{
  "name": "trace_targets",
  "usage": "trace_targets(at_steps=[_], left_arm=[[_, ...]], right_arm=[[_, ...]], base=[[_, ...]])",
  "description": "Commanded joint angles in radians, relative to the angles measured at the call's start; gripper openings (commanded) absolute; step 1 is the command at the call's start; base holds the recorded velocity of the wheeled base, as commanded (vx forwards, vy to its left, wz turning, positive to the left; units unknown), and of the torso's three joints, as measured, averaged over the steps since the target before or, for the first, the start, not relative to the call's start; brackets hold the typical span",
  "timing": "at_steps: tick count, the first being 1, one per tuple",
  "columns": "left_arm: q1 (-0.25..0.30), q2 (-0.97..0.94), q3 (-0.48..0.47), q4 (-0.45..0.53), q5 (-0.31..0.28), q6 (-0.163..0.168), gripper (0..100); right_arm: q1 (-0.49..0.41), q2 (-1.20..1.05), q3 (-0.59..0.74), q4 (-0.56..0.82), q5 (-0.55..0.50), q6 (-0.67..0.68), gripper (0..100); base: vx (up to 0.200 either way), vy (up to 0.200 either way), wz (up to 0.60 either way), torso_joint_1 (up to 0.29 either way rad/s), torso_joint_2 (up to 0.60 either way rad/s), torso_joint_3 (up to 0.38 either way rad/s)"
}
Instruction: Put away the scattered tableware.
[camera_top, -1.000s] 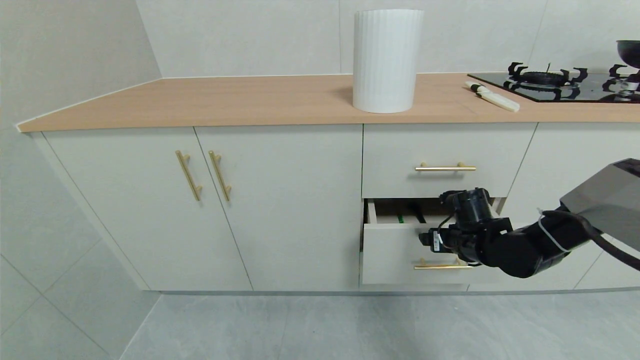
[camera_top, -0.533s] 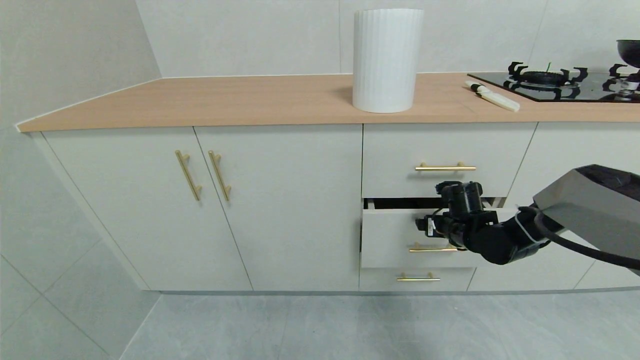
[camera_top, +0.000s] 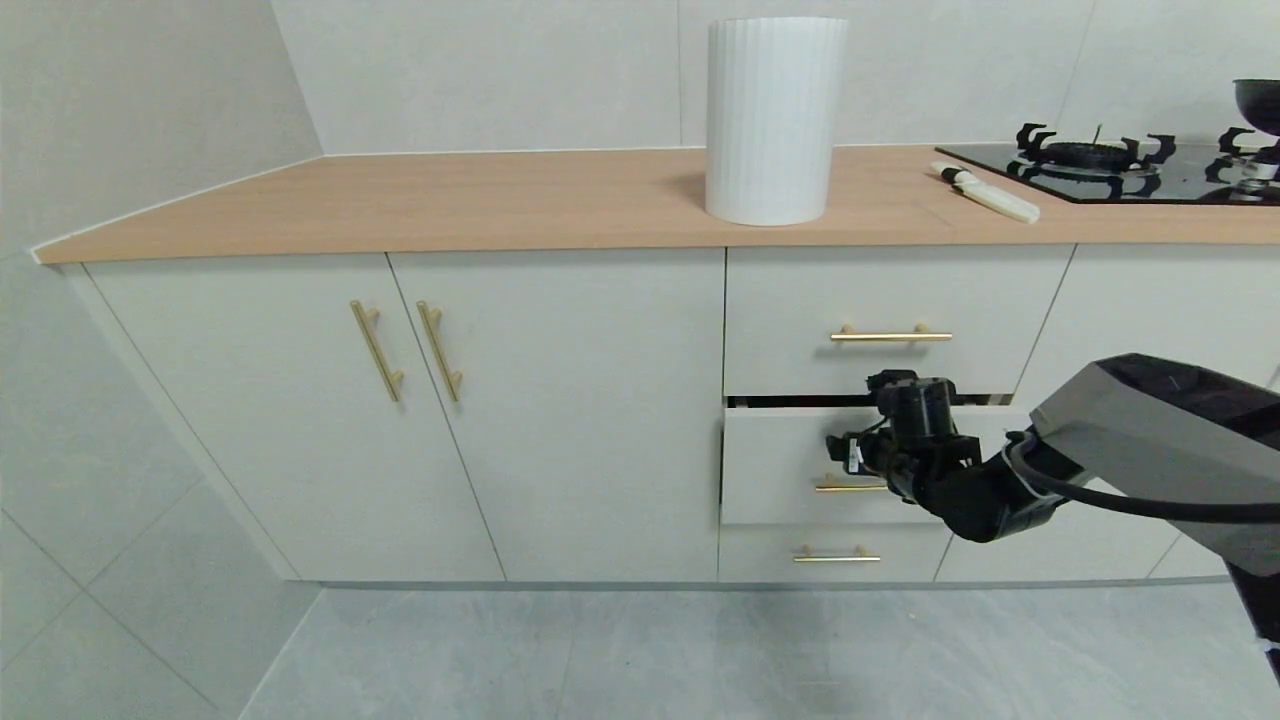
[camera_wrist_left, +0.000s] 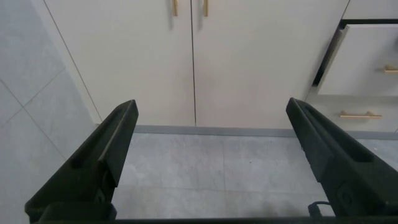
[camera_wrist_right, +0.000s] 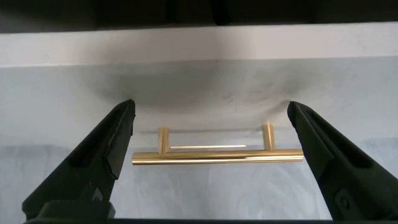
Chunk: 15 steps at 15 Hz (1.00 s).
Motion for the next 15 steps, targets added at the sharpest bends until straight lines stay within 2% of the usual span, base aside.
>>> trace_targets(at_steps=[1,10,15], left_arm=[[0.001,0.000,0.000,-0.001,0.001,-0.001,100],[0.001,0.000,0.000,0.000,0.001,-0.001,100],[0.001,0.000,0.000,0.000,0.001,0.001,100]], right_arm=[[-0.011,0.026,-0.018,-0.002,-0.002,0.001,100],[-0.052,0.095,-0.153,-0.002,-0.003,0.028,100],[-0.055,0.097,-0.164,-0.002,-0.005,0.040,100]], base=[[0.000,0.000,0.00,0.000,0.00,0.000],[0.000,0.000,0.00,0.000,0.00,0.000],[0.000,0.000,0.00,0.000,0.00,0.000]])
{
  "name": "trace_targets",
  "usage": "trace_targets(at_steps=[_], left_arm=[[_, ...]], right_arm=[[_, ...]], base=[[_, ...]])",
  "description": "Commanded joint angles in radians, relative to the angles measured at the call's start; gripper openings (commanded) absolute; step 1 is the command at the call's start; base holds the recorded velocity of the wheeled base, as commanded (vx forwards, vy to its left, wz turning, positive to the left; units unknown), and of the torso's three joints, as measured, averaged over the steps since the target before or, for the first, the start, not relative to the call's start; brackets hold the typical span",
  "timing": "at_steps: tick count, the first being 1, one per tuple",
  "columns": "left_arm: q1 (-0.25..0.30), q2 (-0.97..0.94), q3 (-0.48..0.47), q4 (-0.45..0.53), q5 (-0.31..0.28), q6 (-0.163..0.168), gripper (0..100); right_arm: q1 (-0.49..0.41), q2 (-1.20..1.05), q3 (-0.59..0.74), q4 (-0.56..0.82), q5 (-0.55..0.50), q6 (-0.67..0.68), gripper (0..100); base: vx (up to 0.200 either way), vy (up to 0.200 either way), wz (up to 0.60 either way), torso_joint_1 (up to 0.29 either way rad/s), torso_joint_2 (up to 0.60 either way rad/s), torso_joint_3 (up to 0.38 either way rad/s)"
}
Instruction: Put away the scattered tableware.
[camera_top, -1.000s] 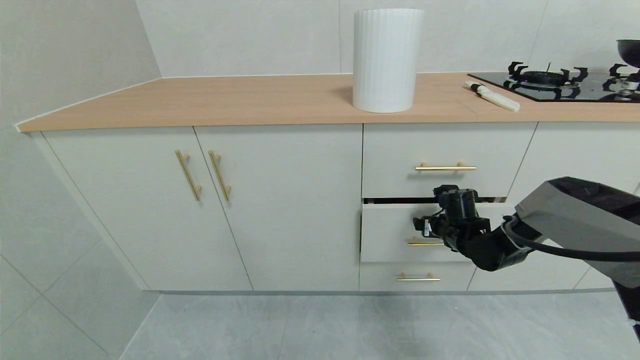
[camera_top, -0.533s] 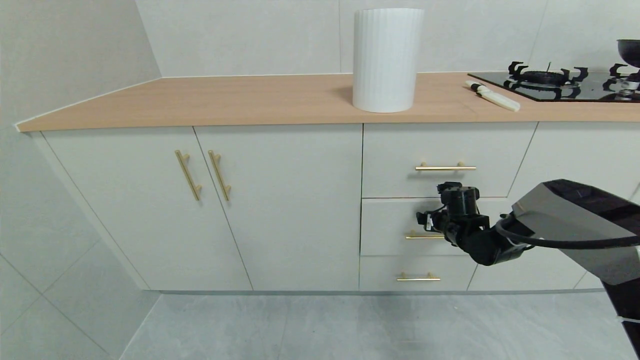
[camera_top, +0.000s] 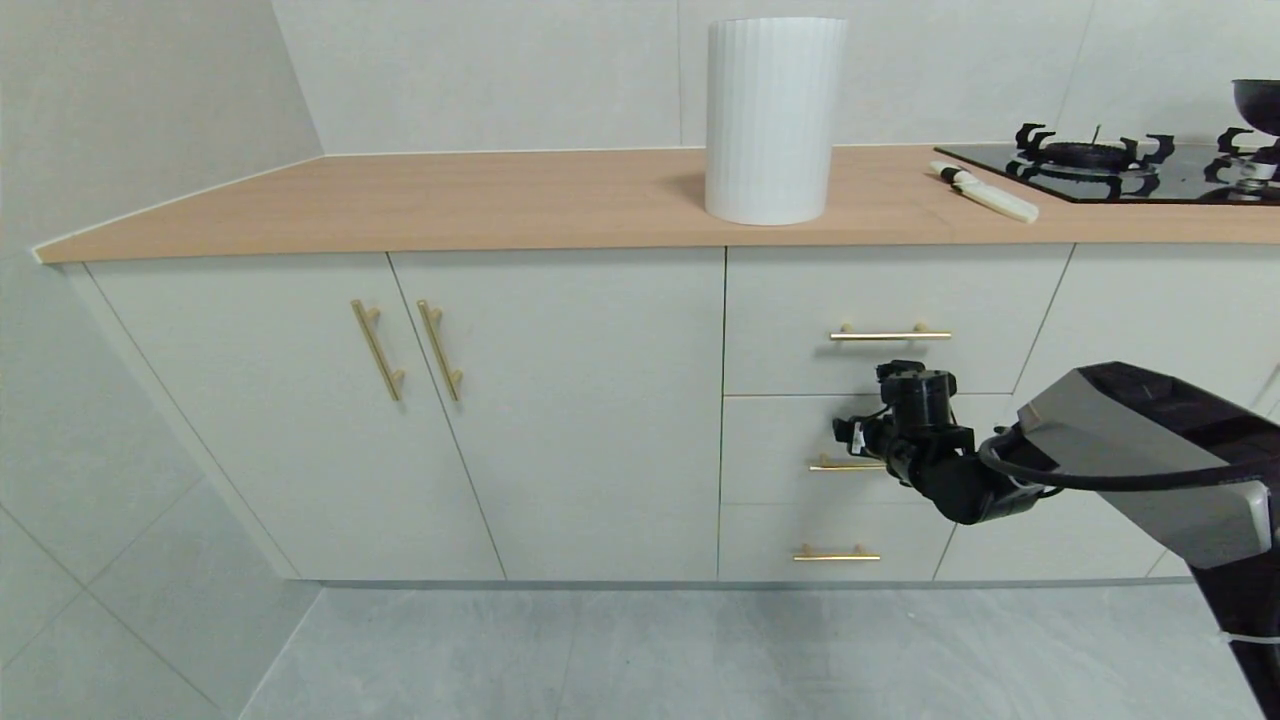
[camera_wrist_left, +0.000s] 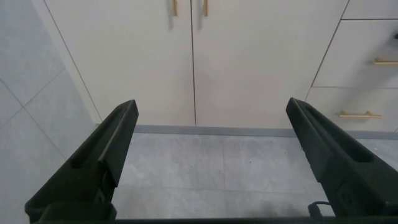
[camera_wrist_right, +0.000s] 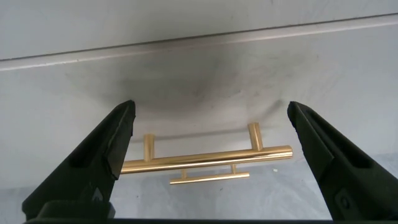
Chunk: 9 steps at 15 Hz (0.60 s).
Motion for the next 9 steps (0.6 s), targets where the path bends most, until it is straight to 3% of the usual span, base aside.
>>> trace_targets(at_steps=[1,5,9], left_arm=[[0.000,0.000,0.000,0.000,0.001,0.001,100],[0.000,0.000,0.000,0.000,0.001,-0.001,100],[0.000,0.000,0.000,0.000,0.001,-0.001,100]], right_arm=[[-0.001,-0.007,0.004,-0.005,-0.003,0.001,100],[0.005,-0.123,0.141,0.004,-0.003,0.003,100],[0.021,-0.458,0.455,-0.005,-0.001,0.003,100]], base=[[0.000,0.000,0.00,0.000,0.00,0.000],[0.000,0.000,0.00,0.000,0.00,0.000],[0.000,0.000,0.00,0.000,0.00,0.000]])
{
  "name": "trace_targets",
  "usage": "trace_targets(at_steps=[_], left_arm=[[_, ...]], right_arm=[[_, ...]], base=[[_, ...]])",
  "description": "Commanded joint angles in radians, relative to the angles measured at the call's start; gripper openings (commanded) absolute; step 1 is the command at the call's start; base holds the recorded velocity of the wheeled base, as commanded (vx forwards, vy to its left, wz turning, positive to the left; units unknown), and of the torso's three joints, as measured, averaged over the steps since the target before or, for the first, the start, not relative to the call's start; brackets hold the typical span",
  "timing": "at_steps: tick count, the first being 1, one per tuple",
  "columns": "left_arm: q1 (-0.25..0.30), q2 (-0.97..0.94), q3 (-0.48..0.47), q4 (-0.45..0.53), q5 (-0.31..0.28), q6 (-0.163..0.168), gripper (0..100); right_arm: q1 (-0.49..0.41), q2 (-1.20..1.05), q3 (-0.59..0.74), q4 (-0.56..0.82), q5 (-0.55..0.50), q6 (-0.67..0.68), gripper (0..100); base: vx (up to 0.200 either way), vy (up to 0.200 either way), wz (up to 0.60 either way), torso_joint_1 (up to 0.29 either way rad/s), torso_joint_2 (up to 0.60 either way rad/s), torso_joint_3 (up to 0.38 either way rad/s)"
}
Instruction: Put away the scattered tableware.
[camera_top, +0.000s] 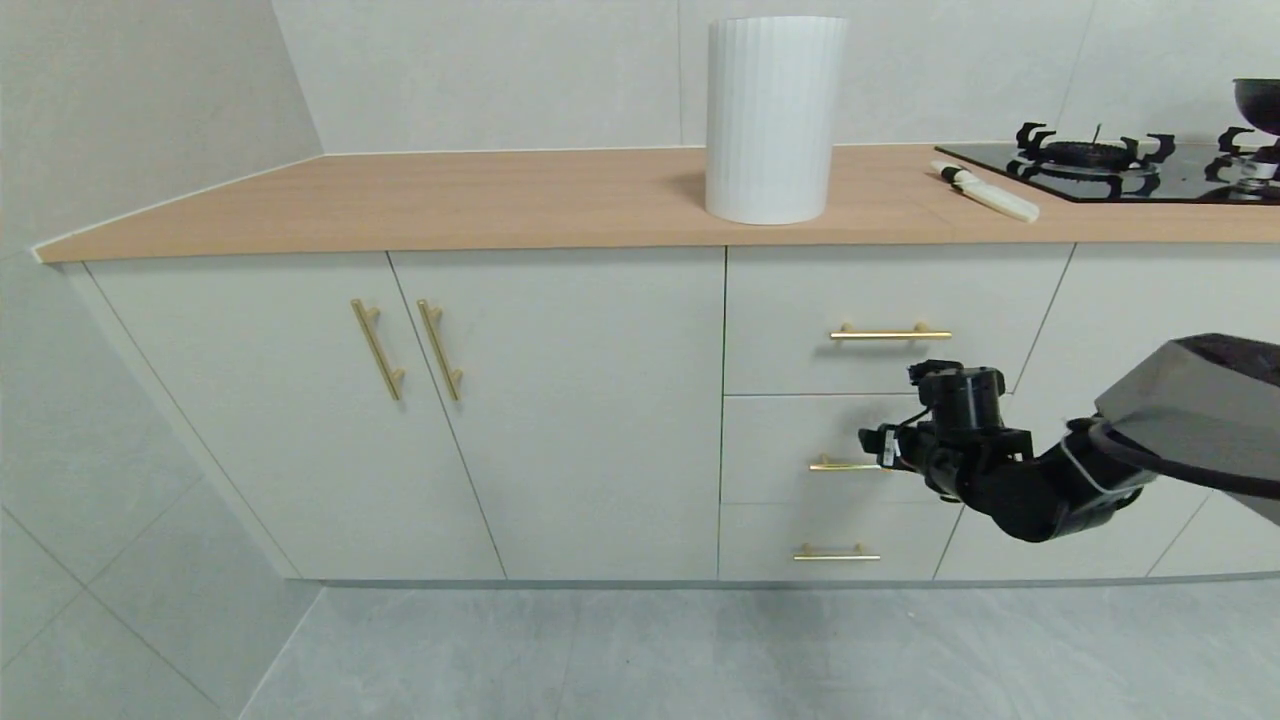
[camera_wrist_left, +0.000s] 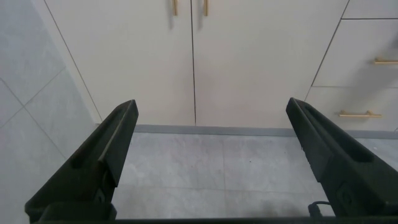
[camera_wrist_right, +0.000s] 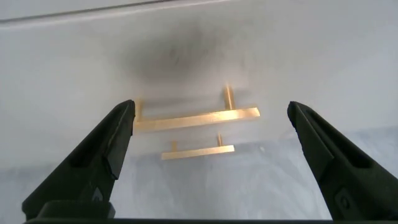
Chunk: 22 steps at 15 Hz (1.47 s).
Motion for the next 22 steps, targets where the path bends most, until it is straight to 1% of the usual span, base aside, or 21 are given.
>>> trace_targets(at_steps=[1,2,3,4,6,9,10,11,12,13,14,16,18,20,22], left_arm=[[0.000,0.000,0.000,0.001,0.001,-0.001,100],[0.000,0.000,0.000,0.001,0.001,-0.001,100],[0.000,0.000,0.000,0.001,0.001,-0.001,100],[0.000,0.000,0.000,0.001,0.001,-0.001,100],[0.000,0.000,0.000,0.001,0.001,-0.001,100],[0.000,0.000,0.000,0.001,0.001,-0.001,100],[0.000,0.000,0.000,0.001,0.001,-0.001,100],[0.000,0.000,0.000,-0.001,0.001,-0.001,100],[0.000,0.000,0.000,0.001,0.001,-0.001,100],[0.000,0.000,0.000,-0.001,0.001,-0.001,100],[0.000,0.000,0.000,0.001,0.001,-0.001,100],[0.000,0.000,0.000,-0.001,0.001,-0.001,100],[0.000,0.000,0.000,0.001,0.001,-0.001,100],[0.000,0.000,0.000,-0.001,0.001,-0.001,100],[0.000,0.000,0.000,0.001,0.001,-0.001,100]], right_arm=[[0.007,-0.333,0.217,0.001,-0.001,0.000,100],[0.012,-0.434,0.294,0.001,-0.009,-0.001,100],[0.014,-0.464,0.315,0.001,-0.010,-0.001,100],[0.023,-0.645,0.433,0.001,-0.044,-0.004,100],[0.023,-0.868,0.568,0.010,-0.071,-0.021,100],[0.021,-1.224,0.768,0.019,-0.075,-0.122,100],[0.020,-1.290,0.803,0.028,-0.078,-0.156,100],[0.015,-1.399,0.838,0.071,-0.093,-0.208,100],[0.015,-1.561,0.844,0.203,-0.107,-0.245,100],[0.000,-1.610,0.840,0.263,-0.107,-0.247,100],[-0.102,-1.724,0.837,0.387,-0.093,-0.251,100],[-0.180,-1.890,0.846,0.482,-0.052,-0.265,100],[-0.275,-2.055,0.833,0.631,0.017,-0.265,100],[-0.307,-2.167,0.807,0.748,0.122,-0.271,100],[-0.307,-2.163,0.812,0.734,0.122,-0.259,100]], base=[[0.000,0.000,0.00,0.000,0.00,0.000],[0.000,0.000,0.00,0.000,0.00,0.000],[0.000,0.000,0.00,0.000,0.00,0.000],[0.000,0.000,0.00,0.000,0.00,0.000],[0.000,0.000,0.00,0.000,0.00,0.000],[0.000,0.000,0.00,0.000,0.00,0.000],[0.000,0.000,0.00,0.000,0.00,0.000],[0.000,0.000,0.00,0.000,0.00,0.000],[0.000,0.000,0.00,0.000,0.00,0.000],[0.000,0.000,0.00,0.000,0.00,0.000],[0.000,0.000,0.00,0.000,0.00,0.000],[0.000,0.000,0.00,0.000,0.00,0.000],[0.000,0.000,0.00,0.000,0.00,0.000],[0.000,0.000,0.00,0.000,0.00,0.000],[0.000,0.000,0.00,0.000,0.00,0.000]])
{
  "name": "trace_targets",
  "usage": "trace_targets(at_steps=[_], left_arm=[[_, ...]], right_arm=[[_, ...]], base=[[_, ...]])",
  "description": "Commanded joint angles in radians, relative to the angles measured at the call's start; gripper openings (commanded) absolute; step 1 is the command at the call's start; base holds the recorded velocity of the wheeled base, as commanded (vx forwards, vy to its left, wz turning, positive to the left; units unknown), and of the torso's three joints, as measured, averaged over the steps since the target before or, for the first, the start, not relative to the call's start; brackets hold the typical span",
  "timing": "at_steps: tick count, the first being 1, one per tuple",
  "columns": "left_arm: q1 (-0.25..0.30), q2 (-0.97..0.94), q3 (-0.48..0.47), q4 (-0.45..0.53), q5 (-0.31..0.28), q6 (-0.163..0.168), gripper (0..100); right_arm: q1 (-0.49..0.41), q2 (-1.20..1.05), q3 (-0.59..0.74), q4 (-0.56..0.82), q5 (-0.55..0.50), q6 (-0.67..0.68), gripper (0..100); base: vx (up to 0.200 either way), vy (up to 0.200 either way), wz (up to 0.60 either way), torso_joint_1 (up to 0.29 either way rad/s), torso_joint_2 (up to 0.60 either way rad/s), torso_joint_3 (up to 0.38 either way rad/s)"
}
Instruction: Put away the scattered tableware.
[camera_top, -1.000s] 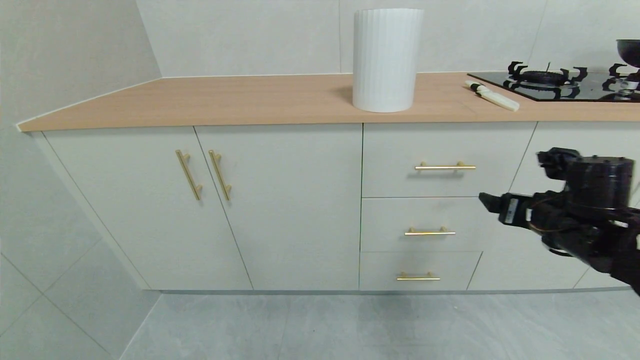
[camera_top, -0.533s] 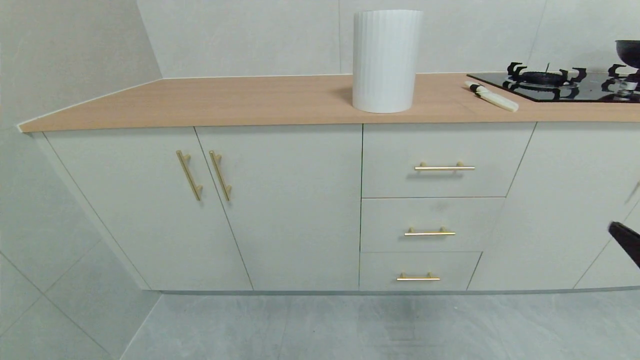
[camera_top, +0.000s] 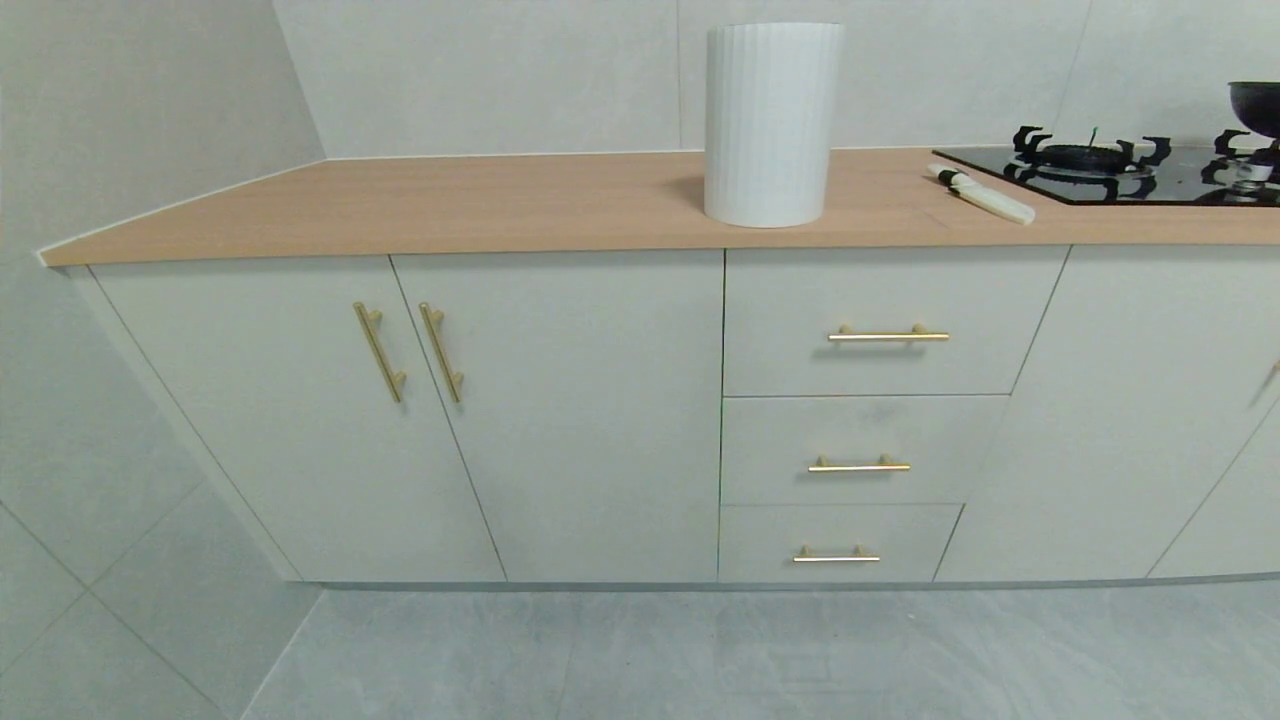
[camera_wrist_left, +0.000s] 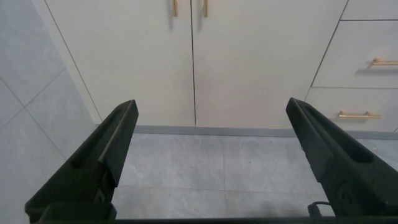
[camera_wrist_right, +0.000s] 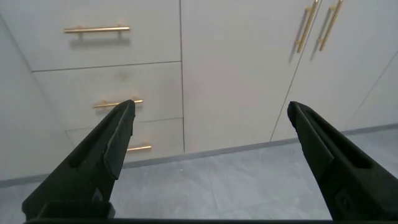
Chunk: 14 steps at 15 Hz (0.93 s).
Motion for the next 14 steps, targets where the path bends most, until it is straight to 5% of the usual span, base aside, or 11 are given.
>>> trace_targets(at_steps=[1,14], left_arm=[[0.000,0.000,0.000,-0.001,0.001,0.000,100],[0.000,0.000,0.000,-0.001,0.001,0.000,100]], right_arm=[[-0.025,-0.092,0.000,0.003,0.010,0.003,100],[0.034,-0.178,0.121,0.106,0.340,0.100,100]], base=[[0.000,0.000,0.00,0.000,0.00,0.000],[0.000,0.000,0.00,0.000,0.00,0.000]])
